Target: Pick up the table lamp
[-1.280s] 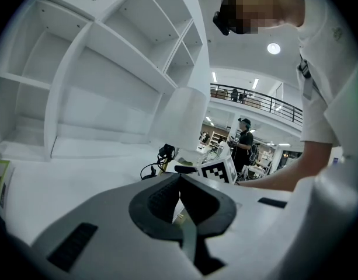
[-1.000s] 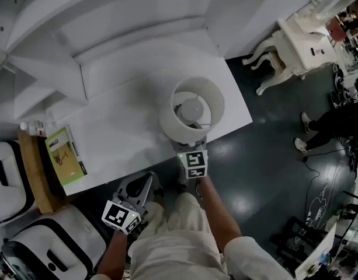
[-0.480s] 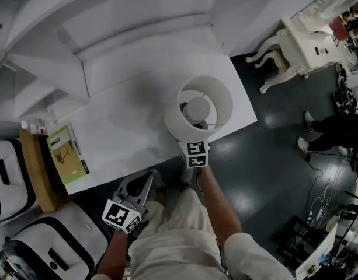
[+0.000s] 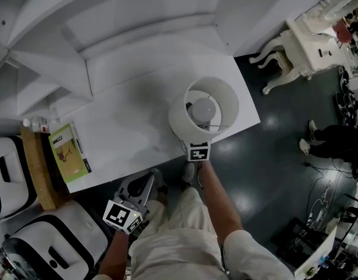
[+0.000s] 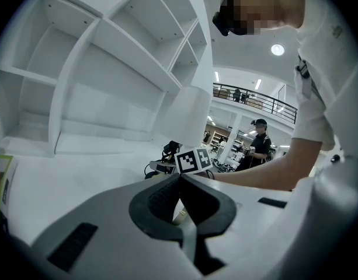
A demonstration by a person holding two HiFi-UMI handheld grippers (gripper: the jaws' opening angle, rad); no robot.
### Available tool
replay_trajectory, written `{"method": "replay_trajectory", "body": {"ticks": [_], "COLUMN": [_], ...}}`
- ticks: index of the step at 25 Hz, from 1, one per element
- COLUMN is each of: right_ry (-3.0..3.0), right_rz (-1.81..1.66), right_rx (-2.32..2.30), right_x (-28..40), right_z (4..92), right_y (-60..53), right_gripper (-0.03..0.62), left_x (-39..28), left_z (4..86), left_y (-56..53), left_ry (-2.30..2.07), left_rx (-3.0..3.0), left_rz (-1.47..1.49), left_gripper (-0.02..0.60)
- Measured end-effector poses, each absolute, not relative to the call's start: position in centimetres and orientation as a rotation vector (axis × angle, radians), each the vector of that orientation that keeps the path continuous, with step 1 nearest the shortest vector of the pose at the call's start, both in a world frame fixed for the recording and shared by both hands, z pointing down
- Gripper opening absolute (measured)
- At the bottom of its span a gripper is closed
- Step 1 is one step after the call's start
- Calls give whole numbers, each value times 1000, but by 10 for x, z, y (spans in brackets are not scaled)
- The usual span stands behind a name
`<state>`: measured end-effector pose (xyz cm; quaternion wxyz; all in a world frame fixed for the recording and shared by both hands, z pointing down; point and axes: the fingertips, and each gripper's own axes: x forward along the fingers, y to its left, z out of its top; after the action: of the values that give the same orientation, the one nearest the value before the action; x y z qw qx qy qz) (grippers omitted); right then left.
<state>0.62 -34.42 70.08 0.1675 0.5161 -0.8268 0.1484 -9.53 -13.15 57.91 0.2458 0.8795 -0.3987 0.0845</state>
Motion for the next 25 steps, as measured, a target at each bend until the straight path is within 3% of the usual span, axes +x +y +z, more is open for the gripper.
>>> {"method": "replay_trajectory", "body": {"ticks": [5, 7, 10, 25], "right_ry": [-2347, -2327, -2322, -2260], "right_rz": [432, 445, 460, 495], "right_rx": [1489, 1509, 1498, 1417], "right_x": [5, 7, 4, 15], "right_z": [696, 699, 698, 681], "right_y": [-347, -346, -348, -366], "right_gripper": [343, 197, 144, 44], "left_x": [-96, -96, -95, -102], "left_z": [579, 580, 579, 565], "left_y": [-130, -131, -133, -138], "left_ry": [-1091, -1090, -1085, -1130], "left_rx": [2394, 2393, 2398, 2397], "left_rz": [229, 226, 225, 198], "left_gripper": [9, 9, 9, 9]}}
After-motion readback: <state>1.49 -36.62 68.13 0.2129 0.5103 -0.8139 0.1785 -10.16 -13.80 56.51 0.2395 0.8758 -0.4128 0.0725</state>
